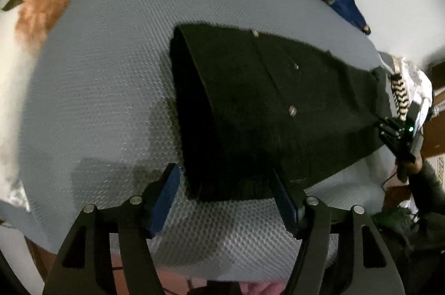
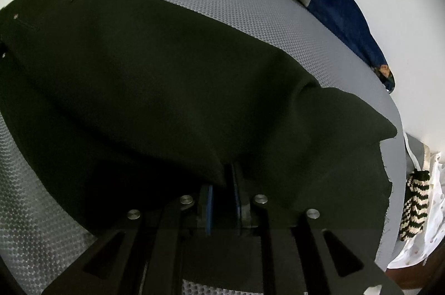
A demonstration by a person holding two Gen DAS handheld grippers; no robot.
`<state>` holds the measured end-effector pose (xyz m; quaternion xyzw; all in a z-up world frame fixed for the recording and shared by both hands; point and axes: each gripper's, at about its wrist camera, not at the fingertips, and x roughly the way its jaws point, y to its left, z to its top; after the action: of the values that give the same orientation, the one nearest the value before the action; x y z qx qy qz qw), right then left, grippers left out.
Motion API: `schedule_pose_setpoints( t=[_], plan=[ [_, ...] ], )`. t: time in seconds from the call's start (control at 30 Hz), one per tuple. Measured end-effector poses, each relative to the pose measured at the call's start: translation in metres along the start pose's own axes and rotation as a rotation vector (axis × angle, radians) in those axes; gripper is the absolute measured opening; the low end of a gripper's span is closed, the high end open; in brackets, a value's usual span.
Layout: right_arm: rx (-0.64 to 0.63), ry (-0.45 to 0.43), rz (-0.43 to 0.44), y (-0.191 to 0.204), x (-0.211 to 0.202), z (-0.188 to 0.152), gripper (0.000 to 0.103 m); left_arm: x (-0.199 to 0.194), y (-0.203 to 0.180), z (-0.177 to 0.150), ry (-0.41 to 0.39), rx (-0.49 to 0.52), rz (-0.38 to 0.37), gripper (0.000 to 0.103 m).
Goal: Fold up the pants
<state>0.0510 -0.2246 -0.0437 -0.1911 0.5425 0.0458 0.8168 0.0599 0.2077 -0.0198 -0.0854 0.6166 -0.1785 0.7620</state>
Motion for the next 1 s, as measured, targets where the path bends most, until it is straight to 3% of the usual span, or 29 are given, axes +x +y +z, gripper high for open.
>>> schedule_pose_setpoints(
  t=[0.1,0.23,0.43,0.67,0.83,1.0],
  plan=[
    [0.005,-0.01,0.006,-0.001,0.0,-0.002,0.012,-0.024,0.011,0.003,-0.032,-0.115,-0.043,0.067],
    [0.0,-0.024,0.001,-0.001,0.0,-0.003,0.012,-0.033,0.018,0.002,-0.013,-0.317,-0.137,0.067],
    [0.0,-0.034,0.006,-0.002,0.0,-0.006,0.012,-0.005,0.009,-0.013,0.059,-0.545,-0.248,0.067],
    [-0.007,-0.041,0.006,-0.004,0.0,-0.008,0.012,0.028,0.015,-0.018,0.079,-0.709,-0.281,0.066],
    [-0.01,-0.043,0.001,-0.005,0.0,-0.009,0.012,0.042,0.015,-0.015,0.063,-0.787,-0.305,0.053],
    [-0.005,-0.047,0.003,-0.006,0.001,-0.008,0.012,0.042,0.014,-0.001,0.028,-0.778,-0.261,0.028]
  ],
)
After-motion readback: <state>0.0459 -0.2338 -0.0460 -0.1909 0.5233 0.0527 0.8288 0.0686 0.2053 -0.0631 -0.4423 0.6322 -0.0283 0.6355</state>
